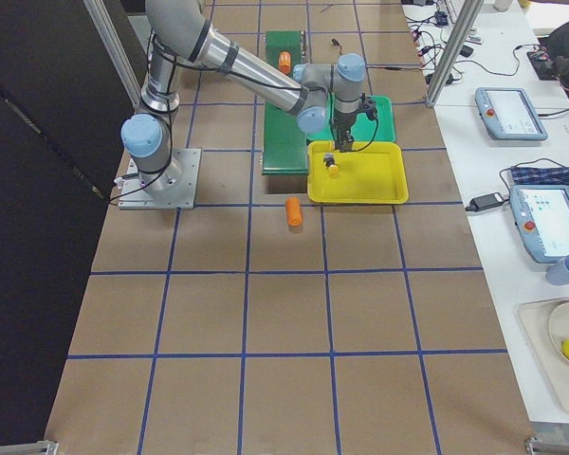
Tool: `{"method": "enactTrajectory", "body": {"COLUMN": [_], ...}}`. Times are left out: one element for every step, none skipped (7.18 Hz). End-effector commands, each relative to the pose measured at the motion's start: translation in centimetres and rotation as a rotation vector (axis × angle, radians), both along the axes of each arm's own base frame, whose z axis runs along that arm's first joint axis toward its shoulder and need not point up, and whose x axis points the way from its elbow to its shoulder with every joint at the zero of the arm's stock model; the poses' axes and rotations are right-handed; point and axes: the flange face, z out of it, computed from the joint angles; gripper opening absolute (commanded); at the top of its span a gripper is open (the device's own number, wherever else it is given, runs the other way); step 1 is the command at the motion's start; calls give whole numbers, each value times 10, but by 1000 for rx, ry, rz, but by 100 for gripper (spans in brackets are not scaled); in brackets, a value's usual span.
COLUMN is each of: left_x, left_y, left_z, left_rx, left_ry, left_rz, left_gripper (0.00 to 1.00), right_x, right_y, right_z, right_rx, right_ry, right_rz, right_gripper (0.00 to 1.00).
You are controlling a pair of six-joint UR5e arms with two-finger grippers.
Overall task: Sort buttons by color to trays
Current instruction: 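Lower yellow button into yellow tray and open right gripper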
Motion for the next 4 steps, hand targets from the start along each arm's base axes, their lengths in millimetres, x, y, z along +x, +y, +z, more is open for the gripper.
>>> {"method": "enactTrajectory", "body": {"left_x": [0,0,1,1], "left_y": [-4,-6,0,-1], "left_z": [-3,-5,5,6], "left_rx": [0,-8,-26,-31], "left_ry": [0,1,-9,3], "left_rz": [10,30,30,33], "left_gripper": [100,100,100,100], "right_x": [6,22,38,42], "right_y": [0,16,50,94], "right_z": [1,17,33,45], "right_rx": [3,-8,-4,-3], "right_ry": [0,4,9,15], "right_rz": [20,48,150,301], "right_gripper": [100,100,100,100]}}
